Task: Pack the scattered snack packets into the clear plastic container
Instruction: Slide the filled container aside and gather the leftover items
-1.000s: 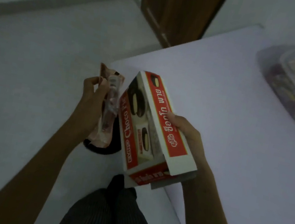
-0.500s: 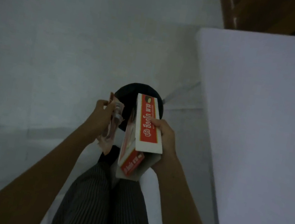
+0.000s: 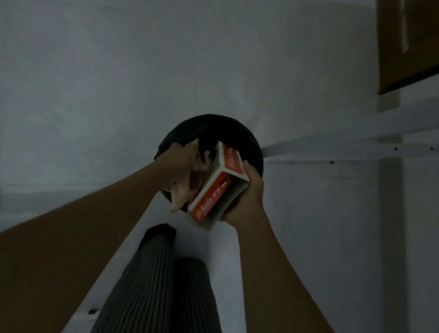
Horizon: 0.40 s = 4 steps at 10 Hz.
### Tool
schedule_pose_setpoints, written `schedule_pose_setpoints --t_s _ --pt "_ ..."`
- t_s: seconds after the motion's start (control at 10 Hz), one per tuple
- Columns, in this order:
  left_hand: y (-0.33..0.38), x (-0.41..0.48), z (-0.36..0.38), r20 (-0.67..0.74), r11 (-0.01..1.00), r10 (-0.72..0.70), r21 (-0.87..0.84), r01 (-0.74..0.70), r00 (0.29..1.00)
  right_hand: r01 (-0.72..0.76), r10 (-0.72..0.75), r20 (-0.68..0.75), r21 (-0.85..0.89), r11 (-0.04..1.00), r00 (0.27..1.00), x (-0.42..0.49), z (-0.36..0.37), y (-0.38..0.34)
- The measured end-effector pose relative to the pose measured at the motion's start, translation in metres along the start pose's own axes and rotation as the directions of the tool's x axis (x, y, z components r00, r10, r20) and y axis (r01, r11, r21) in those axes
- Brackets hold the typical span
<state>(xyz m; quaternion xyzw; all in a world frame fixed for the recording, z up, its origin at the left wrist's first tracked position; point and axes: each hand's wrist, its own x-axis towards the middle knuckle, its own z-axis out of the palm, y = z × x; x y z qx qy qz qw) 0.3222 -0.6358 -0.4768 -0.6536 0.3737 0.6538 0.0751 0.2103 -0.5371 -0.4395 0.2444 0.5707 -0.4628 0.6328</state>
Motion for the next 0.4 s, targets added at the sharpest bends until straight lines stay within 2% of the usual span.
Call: schedule_pose_setpoints --t_s 0.1,0.2,0.3,0.4 --pt "-0.002 0.012 0.000 0.010 0.999 -0.038 -0.032 0.039 0.999 -0.032 0.031 -0.051 -0.030 0.999 0.998 0.011 -0.003 -0.003" --pt "-0.008 0.004 0.000 0.023 0.993 -0.070 -0.090 0.072 0.997 -0.032 -0.013 -0.239 -0.183 0.983 0.971 0.020 -0.006 0.001" --pt "-0.015 0.000 0.003 0.012 0.997 -0.032 -0.070 0.033 0.999 0.005 -0.117 -0.349 -0.307 0.952 0.930 0.018 -0.004 0.009" --pt "-0.027 -0.014 0.008 -0.041 0.997 -0.034 0.061 0.036 0.999 0.038 -0.263 -0.424 -0.468 0.883 0.867 -0.002 0.003 0.011"
